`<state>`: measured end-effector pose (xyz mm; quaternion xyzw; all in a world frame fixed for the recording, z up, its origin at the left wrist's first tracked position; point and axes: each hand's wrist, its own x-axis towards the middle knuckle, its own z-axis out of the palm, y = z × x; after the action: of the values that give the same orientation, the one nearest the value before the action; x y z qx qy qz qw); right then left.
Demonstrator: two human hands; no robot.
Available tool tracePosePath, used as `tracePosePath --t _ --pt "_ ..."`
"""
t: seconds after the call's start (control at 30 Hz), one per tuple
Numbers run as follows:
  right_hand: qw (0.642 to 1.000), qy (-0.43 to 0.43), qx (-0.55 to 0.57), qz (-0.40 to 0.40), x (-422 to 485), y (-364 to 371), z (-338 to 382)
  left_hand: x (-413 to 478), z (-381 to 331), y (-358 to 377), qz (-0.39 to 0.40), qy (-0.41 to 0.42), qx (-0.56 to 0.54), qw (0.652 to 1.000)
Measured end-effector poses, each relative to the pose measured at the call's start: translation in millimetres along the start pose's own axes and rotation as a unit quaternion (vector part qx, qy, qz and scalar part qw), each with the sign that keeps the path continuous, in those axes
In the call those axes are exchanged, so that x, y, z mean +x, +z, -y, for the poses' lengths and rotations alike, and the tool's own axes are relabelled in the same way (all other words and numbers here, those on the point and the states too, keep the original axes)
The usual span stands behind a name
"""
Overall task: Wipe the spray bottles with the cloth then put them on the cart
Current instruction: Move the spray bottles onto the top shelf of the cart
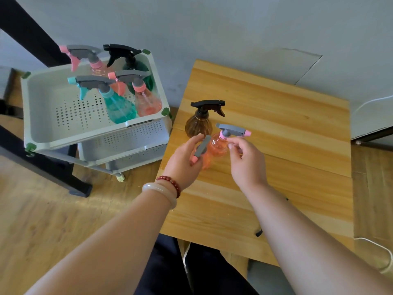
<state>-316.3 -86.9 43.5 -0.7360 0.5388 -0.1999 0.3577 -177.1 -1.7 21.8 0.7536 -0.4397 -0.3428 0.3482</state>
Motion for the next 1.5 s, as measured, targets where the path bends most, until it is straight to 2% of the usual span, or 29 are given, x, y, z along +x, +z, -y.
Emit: tracePosePath --t 0.13,0.27,0.53,0.67,0.87,1.07,1.5 --pt "1.000 0.002 0.009 0.017 -3.0 7.7 -3.1 -0.6 3.6 -21.3 -0.021 0.011 0.063 0.998" --pt "0.999 0.007 0.024 0.043 -7.2 12.2 -3.6 7.3 -13.6 -20.3 0.030 0.015 0.142 0.989" --pt "0.996 0.036 0.008 0.081 -10.6 20.9 1.9 4.6 -4.6 -30.2 0.015 0.005 0.121 0.992" --pt "0.993 0.012 -0.020 0.118 -8.6 29.3 15.5 3.3 -2.9 -51.7 -0.014 -0.002 0.121 0.993" --pt "0.972 -0.052 -0.125 0.192 -3.7 45.7 45.2 -0.3 -2.6 -90.3 -0.042 -0.011 0.126 0.991" --pt "0.961 -0.085 -0.167 0.203 -1.0 63.4 77.7 -15.2 1.3 -139.6 -0.096 -0.027 0.110 0.989" --pt "0.946 -0.181 -0.171 0.207 18.8 125.9 184.4 -39.2 15.2 -254.7 -0.193 -0.077 0.100 0.973"
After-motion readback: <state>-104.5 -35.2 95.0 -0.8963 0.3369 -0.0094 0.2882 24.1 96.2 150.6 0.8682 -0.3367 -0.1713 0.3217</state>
